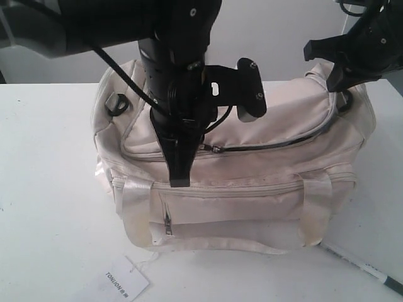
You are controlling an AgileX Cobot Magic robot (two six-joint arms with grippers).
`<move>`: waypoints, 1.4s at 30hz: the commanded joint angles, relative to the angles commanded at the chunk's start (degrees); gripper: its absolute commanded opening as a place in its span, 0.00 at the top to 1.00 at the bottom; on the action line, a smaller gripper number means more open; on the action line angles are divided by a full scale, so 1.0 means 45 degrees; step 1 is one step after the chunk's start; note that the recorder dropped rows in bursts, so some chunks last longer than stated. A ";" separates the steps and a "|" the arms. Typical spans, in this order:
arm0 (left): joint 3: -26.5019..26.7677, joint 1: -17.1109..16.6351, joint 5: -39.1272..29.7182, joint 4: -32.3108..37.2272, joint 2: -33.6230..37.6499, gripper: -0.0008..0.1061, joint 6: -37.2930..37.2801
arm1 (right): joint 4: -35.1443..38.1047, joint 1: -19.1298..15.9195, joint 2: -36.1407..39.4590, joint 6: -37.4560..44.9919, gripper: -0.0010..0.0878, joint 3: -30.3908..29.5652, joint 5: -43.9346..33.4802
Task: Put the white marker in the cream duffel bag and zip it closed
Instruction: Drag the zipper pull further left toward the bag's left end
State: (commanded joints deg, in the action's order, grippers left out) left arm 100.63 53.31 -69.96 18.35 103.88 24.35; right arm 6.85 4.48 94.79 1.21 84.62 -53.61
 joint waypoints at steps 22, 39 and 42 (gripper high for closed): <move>0.0000 -0.1764 0.0000 -0.2150 -0.1617 0.99 0.0694 | -0.0246 0.0000 0.0000 0.0000 0.99 0.0000 -0.0123; -0.2060 -0.2686 0.0000 -0.2697 -0.2289 0.99 0.1247 | -0.0805 0.0000 0.0000 0.0000 0.99 0.0000 -0.0162; -0.2060 -0.2719 0.0000 -0.2494 -0.2706 0.99 0.1247 | -0.0876 0.0000 0.0000 0.0000 0.99 0.0000 -0.0162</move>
State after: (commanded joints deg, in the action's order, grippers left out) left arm 91.36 41.07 -69.96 7.13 91.70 29.96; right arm 2.91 4.48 94.79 1.21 84.62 -54.34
